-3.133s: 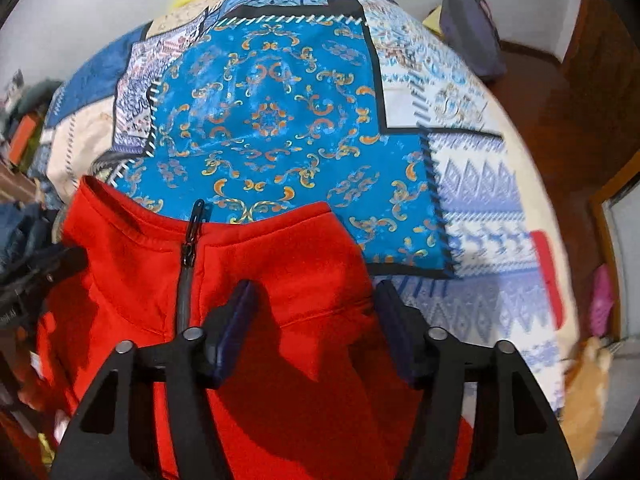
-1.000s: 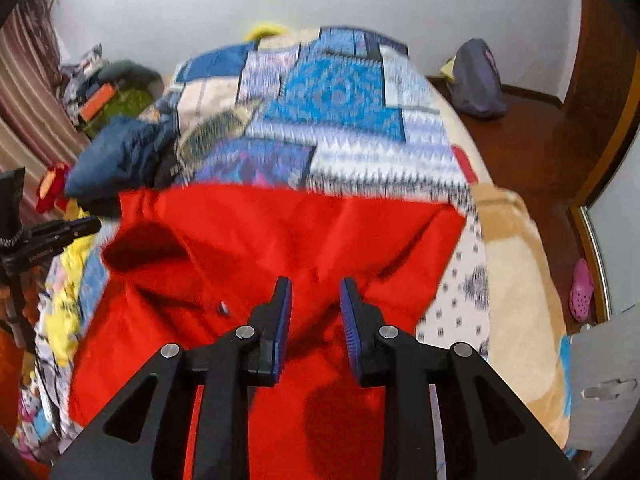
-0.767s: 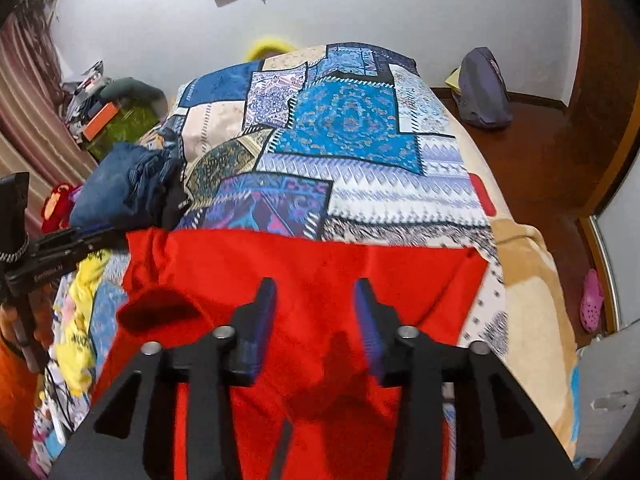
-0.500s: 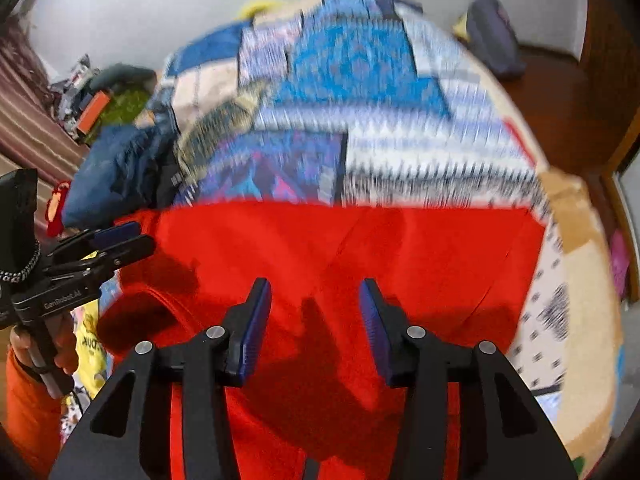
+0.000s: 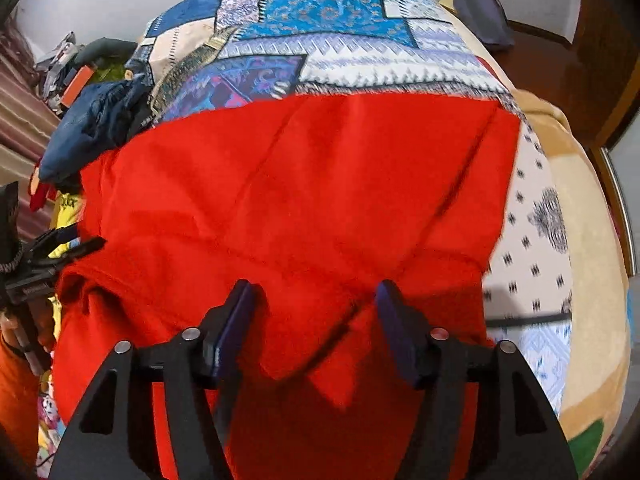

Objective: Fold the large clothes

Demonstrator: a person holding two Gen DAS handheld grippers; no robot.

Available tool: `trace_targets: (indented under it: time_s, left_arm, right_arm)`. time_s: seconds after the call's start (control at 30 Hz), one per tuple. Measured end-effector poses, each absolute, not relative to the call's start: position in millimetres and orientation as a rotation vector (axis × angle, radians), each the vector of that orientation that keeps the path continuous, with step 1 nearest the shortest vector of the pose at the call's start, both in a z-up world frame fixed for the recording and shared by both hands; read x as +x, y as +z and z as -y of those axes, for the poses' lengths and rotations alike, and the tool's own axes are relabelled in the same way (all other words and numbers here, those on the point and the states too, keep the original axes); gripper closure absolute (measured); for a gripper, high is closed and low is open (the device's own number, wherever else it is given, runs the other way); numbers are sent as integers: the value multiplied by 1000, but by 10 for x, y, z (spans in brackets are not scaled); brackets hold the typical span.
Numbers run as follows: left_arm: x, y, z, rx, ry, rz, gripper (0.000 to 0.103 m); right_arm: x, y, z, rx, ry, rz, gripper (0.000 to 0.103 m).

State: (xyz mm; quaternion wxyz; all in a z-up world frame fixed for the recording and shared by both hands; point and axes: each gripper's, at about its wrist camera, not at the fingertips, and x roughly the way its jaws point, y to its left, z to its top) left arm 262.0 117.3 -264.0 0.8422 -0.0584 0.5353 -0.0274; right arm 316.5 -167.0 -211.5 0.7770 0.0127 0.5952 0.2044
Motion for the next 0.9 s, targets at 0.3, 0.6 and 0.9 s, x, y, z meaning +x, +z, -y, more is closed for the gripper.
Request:
trace_targets:
  time_s: [0.3,0.6,0.9]
  left_arm:
    - [2261,-2657,-1538,-206,51,-1151,11]
    - [2098,-2332,-1978,-287,146,-1070,12]
    - [2574,-2009,-2095,-401,116,-951,11]
  right_arm:
    - [3045,-2068,1810,53,415,-1273,40]
    - [3109,-1767,1960,49,362,-1197,40]
    - [3442,-1603,2213,151,261,-1113,40]
